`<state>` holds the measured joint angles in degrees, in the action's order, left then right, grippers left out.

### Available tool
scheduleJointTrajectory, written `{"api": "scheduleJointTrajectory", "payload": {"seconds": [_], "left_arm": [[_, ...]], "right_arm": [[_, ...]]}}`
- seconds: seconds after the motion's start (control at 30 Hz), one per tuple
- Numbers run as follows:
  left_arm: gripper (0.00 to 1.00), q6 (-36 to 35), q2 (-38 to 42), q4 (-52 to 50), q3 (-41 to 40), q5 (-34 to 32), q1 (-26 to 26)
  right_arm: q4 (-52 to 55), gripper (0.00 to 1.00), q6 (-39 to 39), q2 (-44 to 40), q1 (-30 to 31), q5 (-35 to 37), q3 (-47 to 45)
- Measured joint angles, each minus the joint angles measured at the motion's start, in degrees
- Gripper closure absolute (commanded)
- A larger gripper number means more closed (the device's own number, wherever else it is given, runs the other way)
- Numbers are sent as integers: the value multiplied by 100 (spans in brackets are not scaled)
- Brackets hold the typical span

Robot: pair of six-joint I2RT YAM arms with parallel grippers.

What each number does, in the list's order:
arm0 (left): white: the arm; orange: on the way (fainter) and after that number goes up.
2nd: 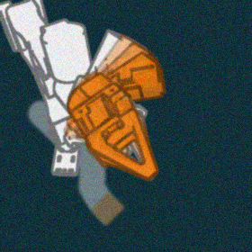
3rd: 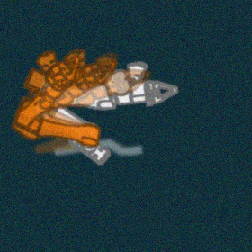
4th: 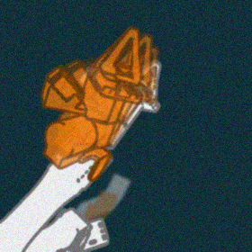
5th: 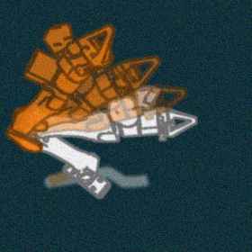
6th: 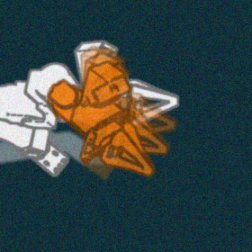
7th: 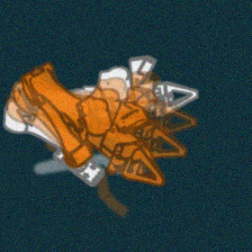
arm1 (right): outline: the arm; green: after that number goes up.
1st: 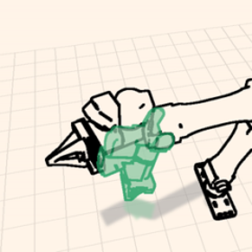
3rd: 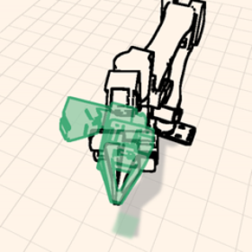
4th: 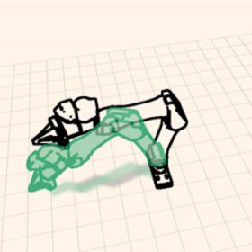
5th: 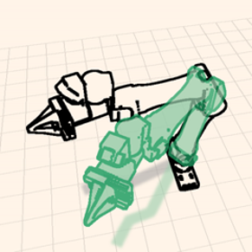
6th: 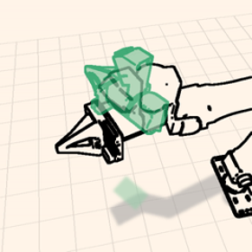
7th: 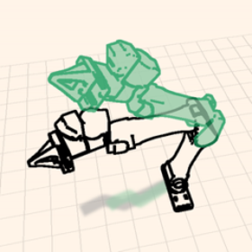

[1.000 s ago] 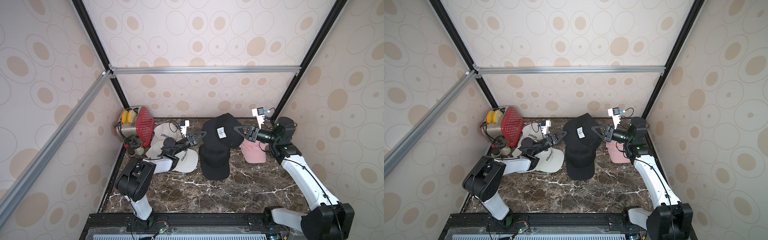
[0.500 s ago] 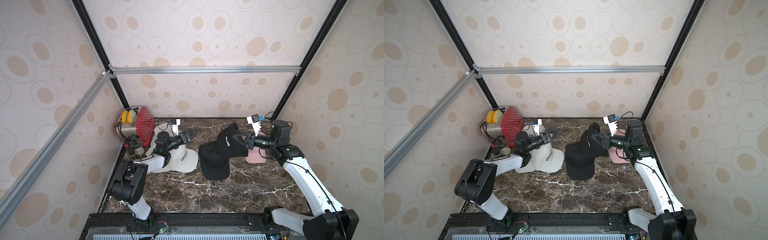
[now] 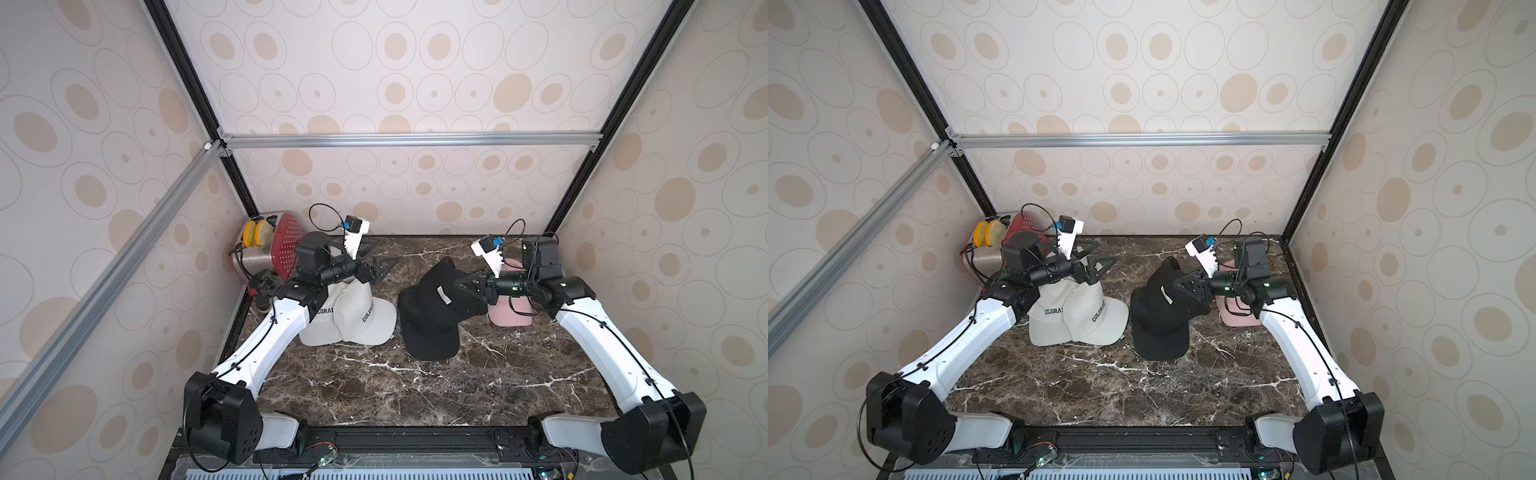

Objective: Stack the baseball caps by color
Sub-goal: Place the baseball cap on the baseball cap.

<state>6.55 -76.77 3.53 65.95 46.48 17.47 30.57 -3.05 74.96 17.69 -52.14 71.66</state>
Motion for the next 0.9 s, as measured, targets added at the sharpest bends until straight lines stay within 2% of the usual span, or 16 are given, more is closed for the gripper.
{"api": "scheduleJointTrajectory", "payload": {"seconds": [0.2,0.27,0.37,0.6,0.9], "left_arm": [[1,-2677,-354,-2715,1178,1700,9],[1,-3464,-439,-3486,1414,2039,52],[1,-4183,-466,-4155,1460,2223,133],[1,-4920,-807,-4750,1797,1899,675],[1,-5602,-1075,-5021,1856,1847,861]], "right_arm": [[828,100,-1145,168,76,-149,295],[1121,100,-1499,168,153,-240,343],[1493,100,-1939,170,323,-323,437],[2173,100,-2719,369,844,-293,645],[2514,100,-3195,503,1257,-168,673]]}}
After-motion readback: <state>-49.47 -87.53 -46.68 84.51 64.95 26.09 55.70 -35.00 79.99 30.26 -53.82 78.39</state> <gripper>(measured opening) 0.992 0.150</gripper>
